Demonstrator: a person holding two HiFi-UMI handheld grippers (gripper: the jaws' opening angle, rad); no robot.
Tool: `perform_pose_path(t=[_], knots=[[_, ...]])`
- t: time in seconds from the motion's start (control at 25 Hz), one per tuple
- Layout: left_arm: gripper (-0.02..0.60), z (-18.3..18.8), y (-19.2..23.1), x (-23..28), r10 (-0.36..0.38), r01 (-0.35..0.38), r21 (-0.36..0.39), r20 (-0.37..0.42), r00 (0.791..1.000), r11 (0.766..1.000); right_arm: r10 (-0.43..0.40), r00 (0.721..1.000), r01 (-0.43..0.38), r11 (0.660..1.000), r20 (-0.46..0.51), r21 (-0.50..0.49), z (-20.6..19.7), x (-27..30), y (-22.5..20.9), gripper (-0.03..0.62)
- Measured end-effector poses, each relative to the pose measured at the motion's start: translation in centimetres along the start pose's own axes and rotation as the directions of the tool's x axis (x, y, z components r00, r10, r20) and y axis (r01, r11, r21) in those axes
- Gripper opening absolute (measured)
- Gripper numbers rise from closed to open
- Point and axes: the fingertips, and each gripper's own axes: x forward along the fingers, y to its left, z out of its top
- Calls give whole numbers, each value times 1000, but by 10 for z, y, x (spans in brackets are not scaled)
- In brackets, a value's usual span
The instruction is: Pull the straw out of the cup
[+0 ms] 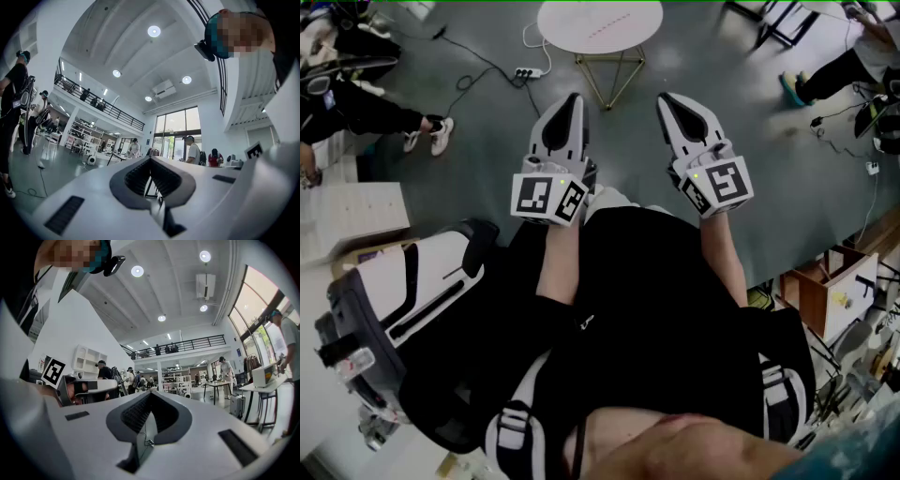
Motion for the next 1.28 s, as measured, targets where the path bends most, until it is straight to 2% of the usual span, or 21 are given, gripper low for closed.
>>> perform_pose_path(t=[0.16, 0.44, 0.68, 0.88, 1.0, 1.28], knots=[[8, 1, -4, 6, 2, -2, -1, 3, 1000, 1000, 6, 1000, -6, 1000, 1, -12, 3, 0, -9, 15], [8, 7, -1, 3, 17, -17, 19, 8, 1000, 1000, -23, 999, 22, 999, 33, 38, 5, 3, -21, 15], [8, 5, 20, 5, 46, -46, 15, 15, 999, 999, -22, 999, 22, 999, 29, 25, 2, 16, -26, 15], [8, -3, 33, 18, 27, -27, 7, 12, 1000, 1000, -73, 997, 72, 996, 37, 48, -6, 28, -50, 15], [8, -1, 57, 26, 60, -60, -10, 22, 998, 998, -67, 997, 65, 997, 38, 50, -7, 48, -56, 15], [8, -22, 93, 57, 89, -90, -48, -26, 996, 995, -64, 998, 64, 995, -12, 73, -30, 88, -77, 15]])
